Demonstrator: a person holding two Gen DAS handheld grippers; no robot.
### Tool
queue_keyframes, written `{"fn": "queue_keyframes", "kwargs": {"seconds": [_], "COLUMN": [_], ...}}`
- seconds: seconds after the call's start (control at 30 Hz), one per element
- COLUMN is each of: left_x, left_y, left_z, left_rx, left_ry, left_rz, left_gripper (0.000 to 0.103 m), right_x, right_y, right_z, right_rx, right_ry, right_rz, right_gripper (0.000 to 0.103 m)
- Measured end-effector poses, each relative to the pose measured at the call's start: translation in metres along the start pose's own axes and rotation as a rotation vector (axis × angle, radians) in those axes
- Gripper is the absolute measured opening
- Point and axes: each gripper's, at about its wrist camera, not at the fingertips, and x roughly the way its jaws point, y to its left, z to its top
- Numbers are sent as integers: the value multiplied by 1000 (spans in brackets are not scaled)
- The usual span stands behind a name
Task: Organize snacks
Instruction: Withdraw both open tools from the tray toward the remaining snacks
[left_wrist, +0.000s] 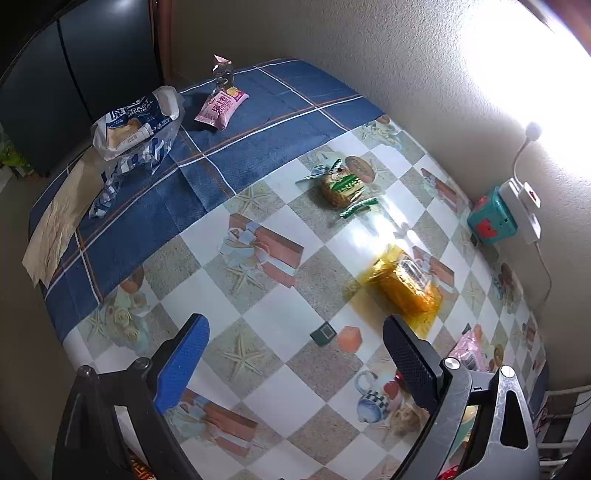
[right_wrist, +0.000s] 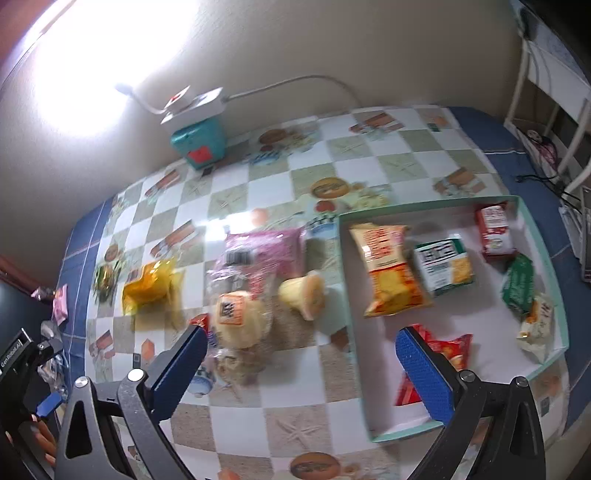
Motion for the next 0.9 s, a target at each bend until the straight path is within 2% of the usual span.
{"fn": "queue_keyframes", "kwargs": {"seconds": [0.27,0.57,0.9], "left_x": [15,30,61], "left_y": [-9,-22,-61], "left_z": [10,11,-11], "left_rx": [88,113,207], "left_ry": [29,55,162], "left_rz": [-2,-11,-39], "left_gripper": [95,95,95], "right_x": [24,45,58], "right_y": [24,20,19], "right_z": [-6,-1,5], "right_rx": [-31,-14,-21], "right_ry": [43,72,83], "right_rz": [6,-13,-26], "right_gripper": [103,103,103]}}
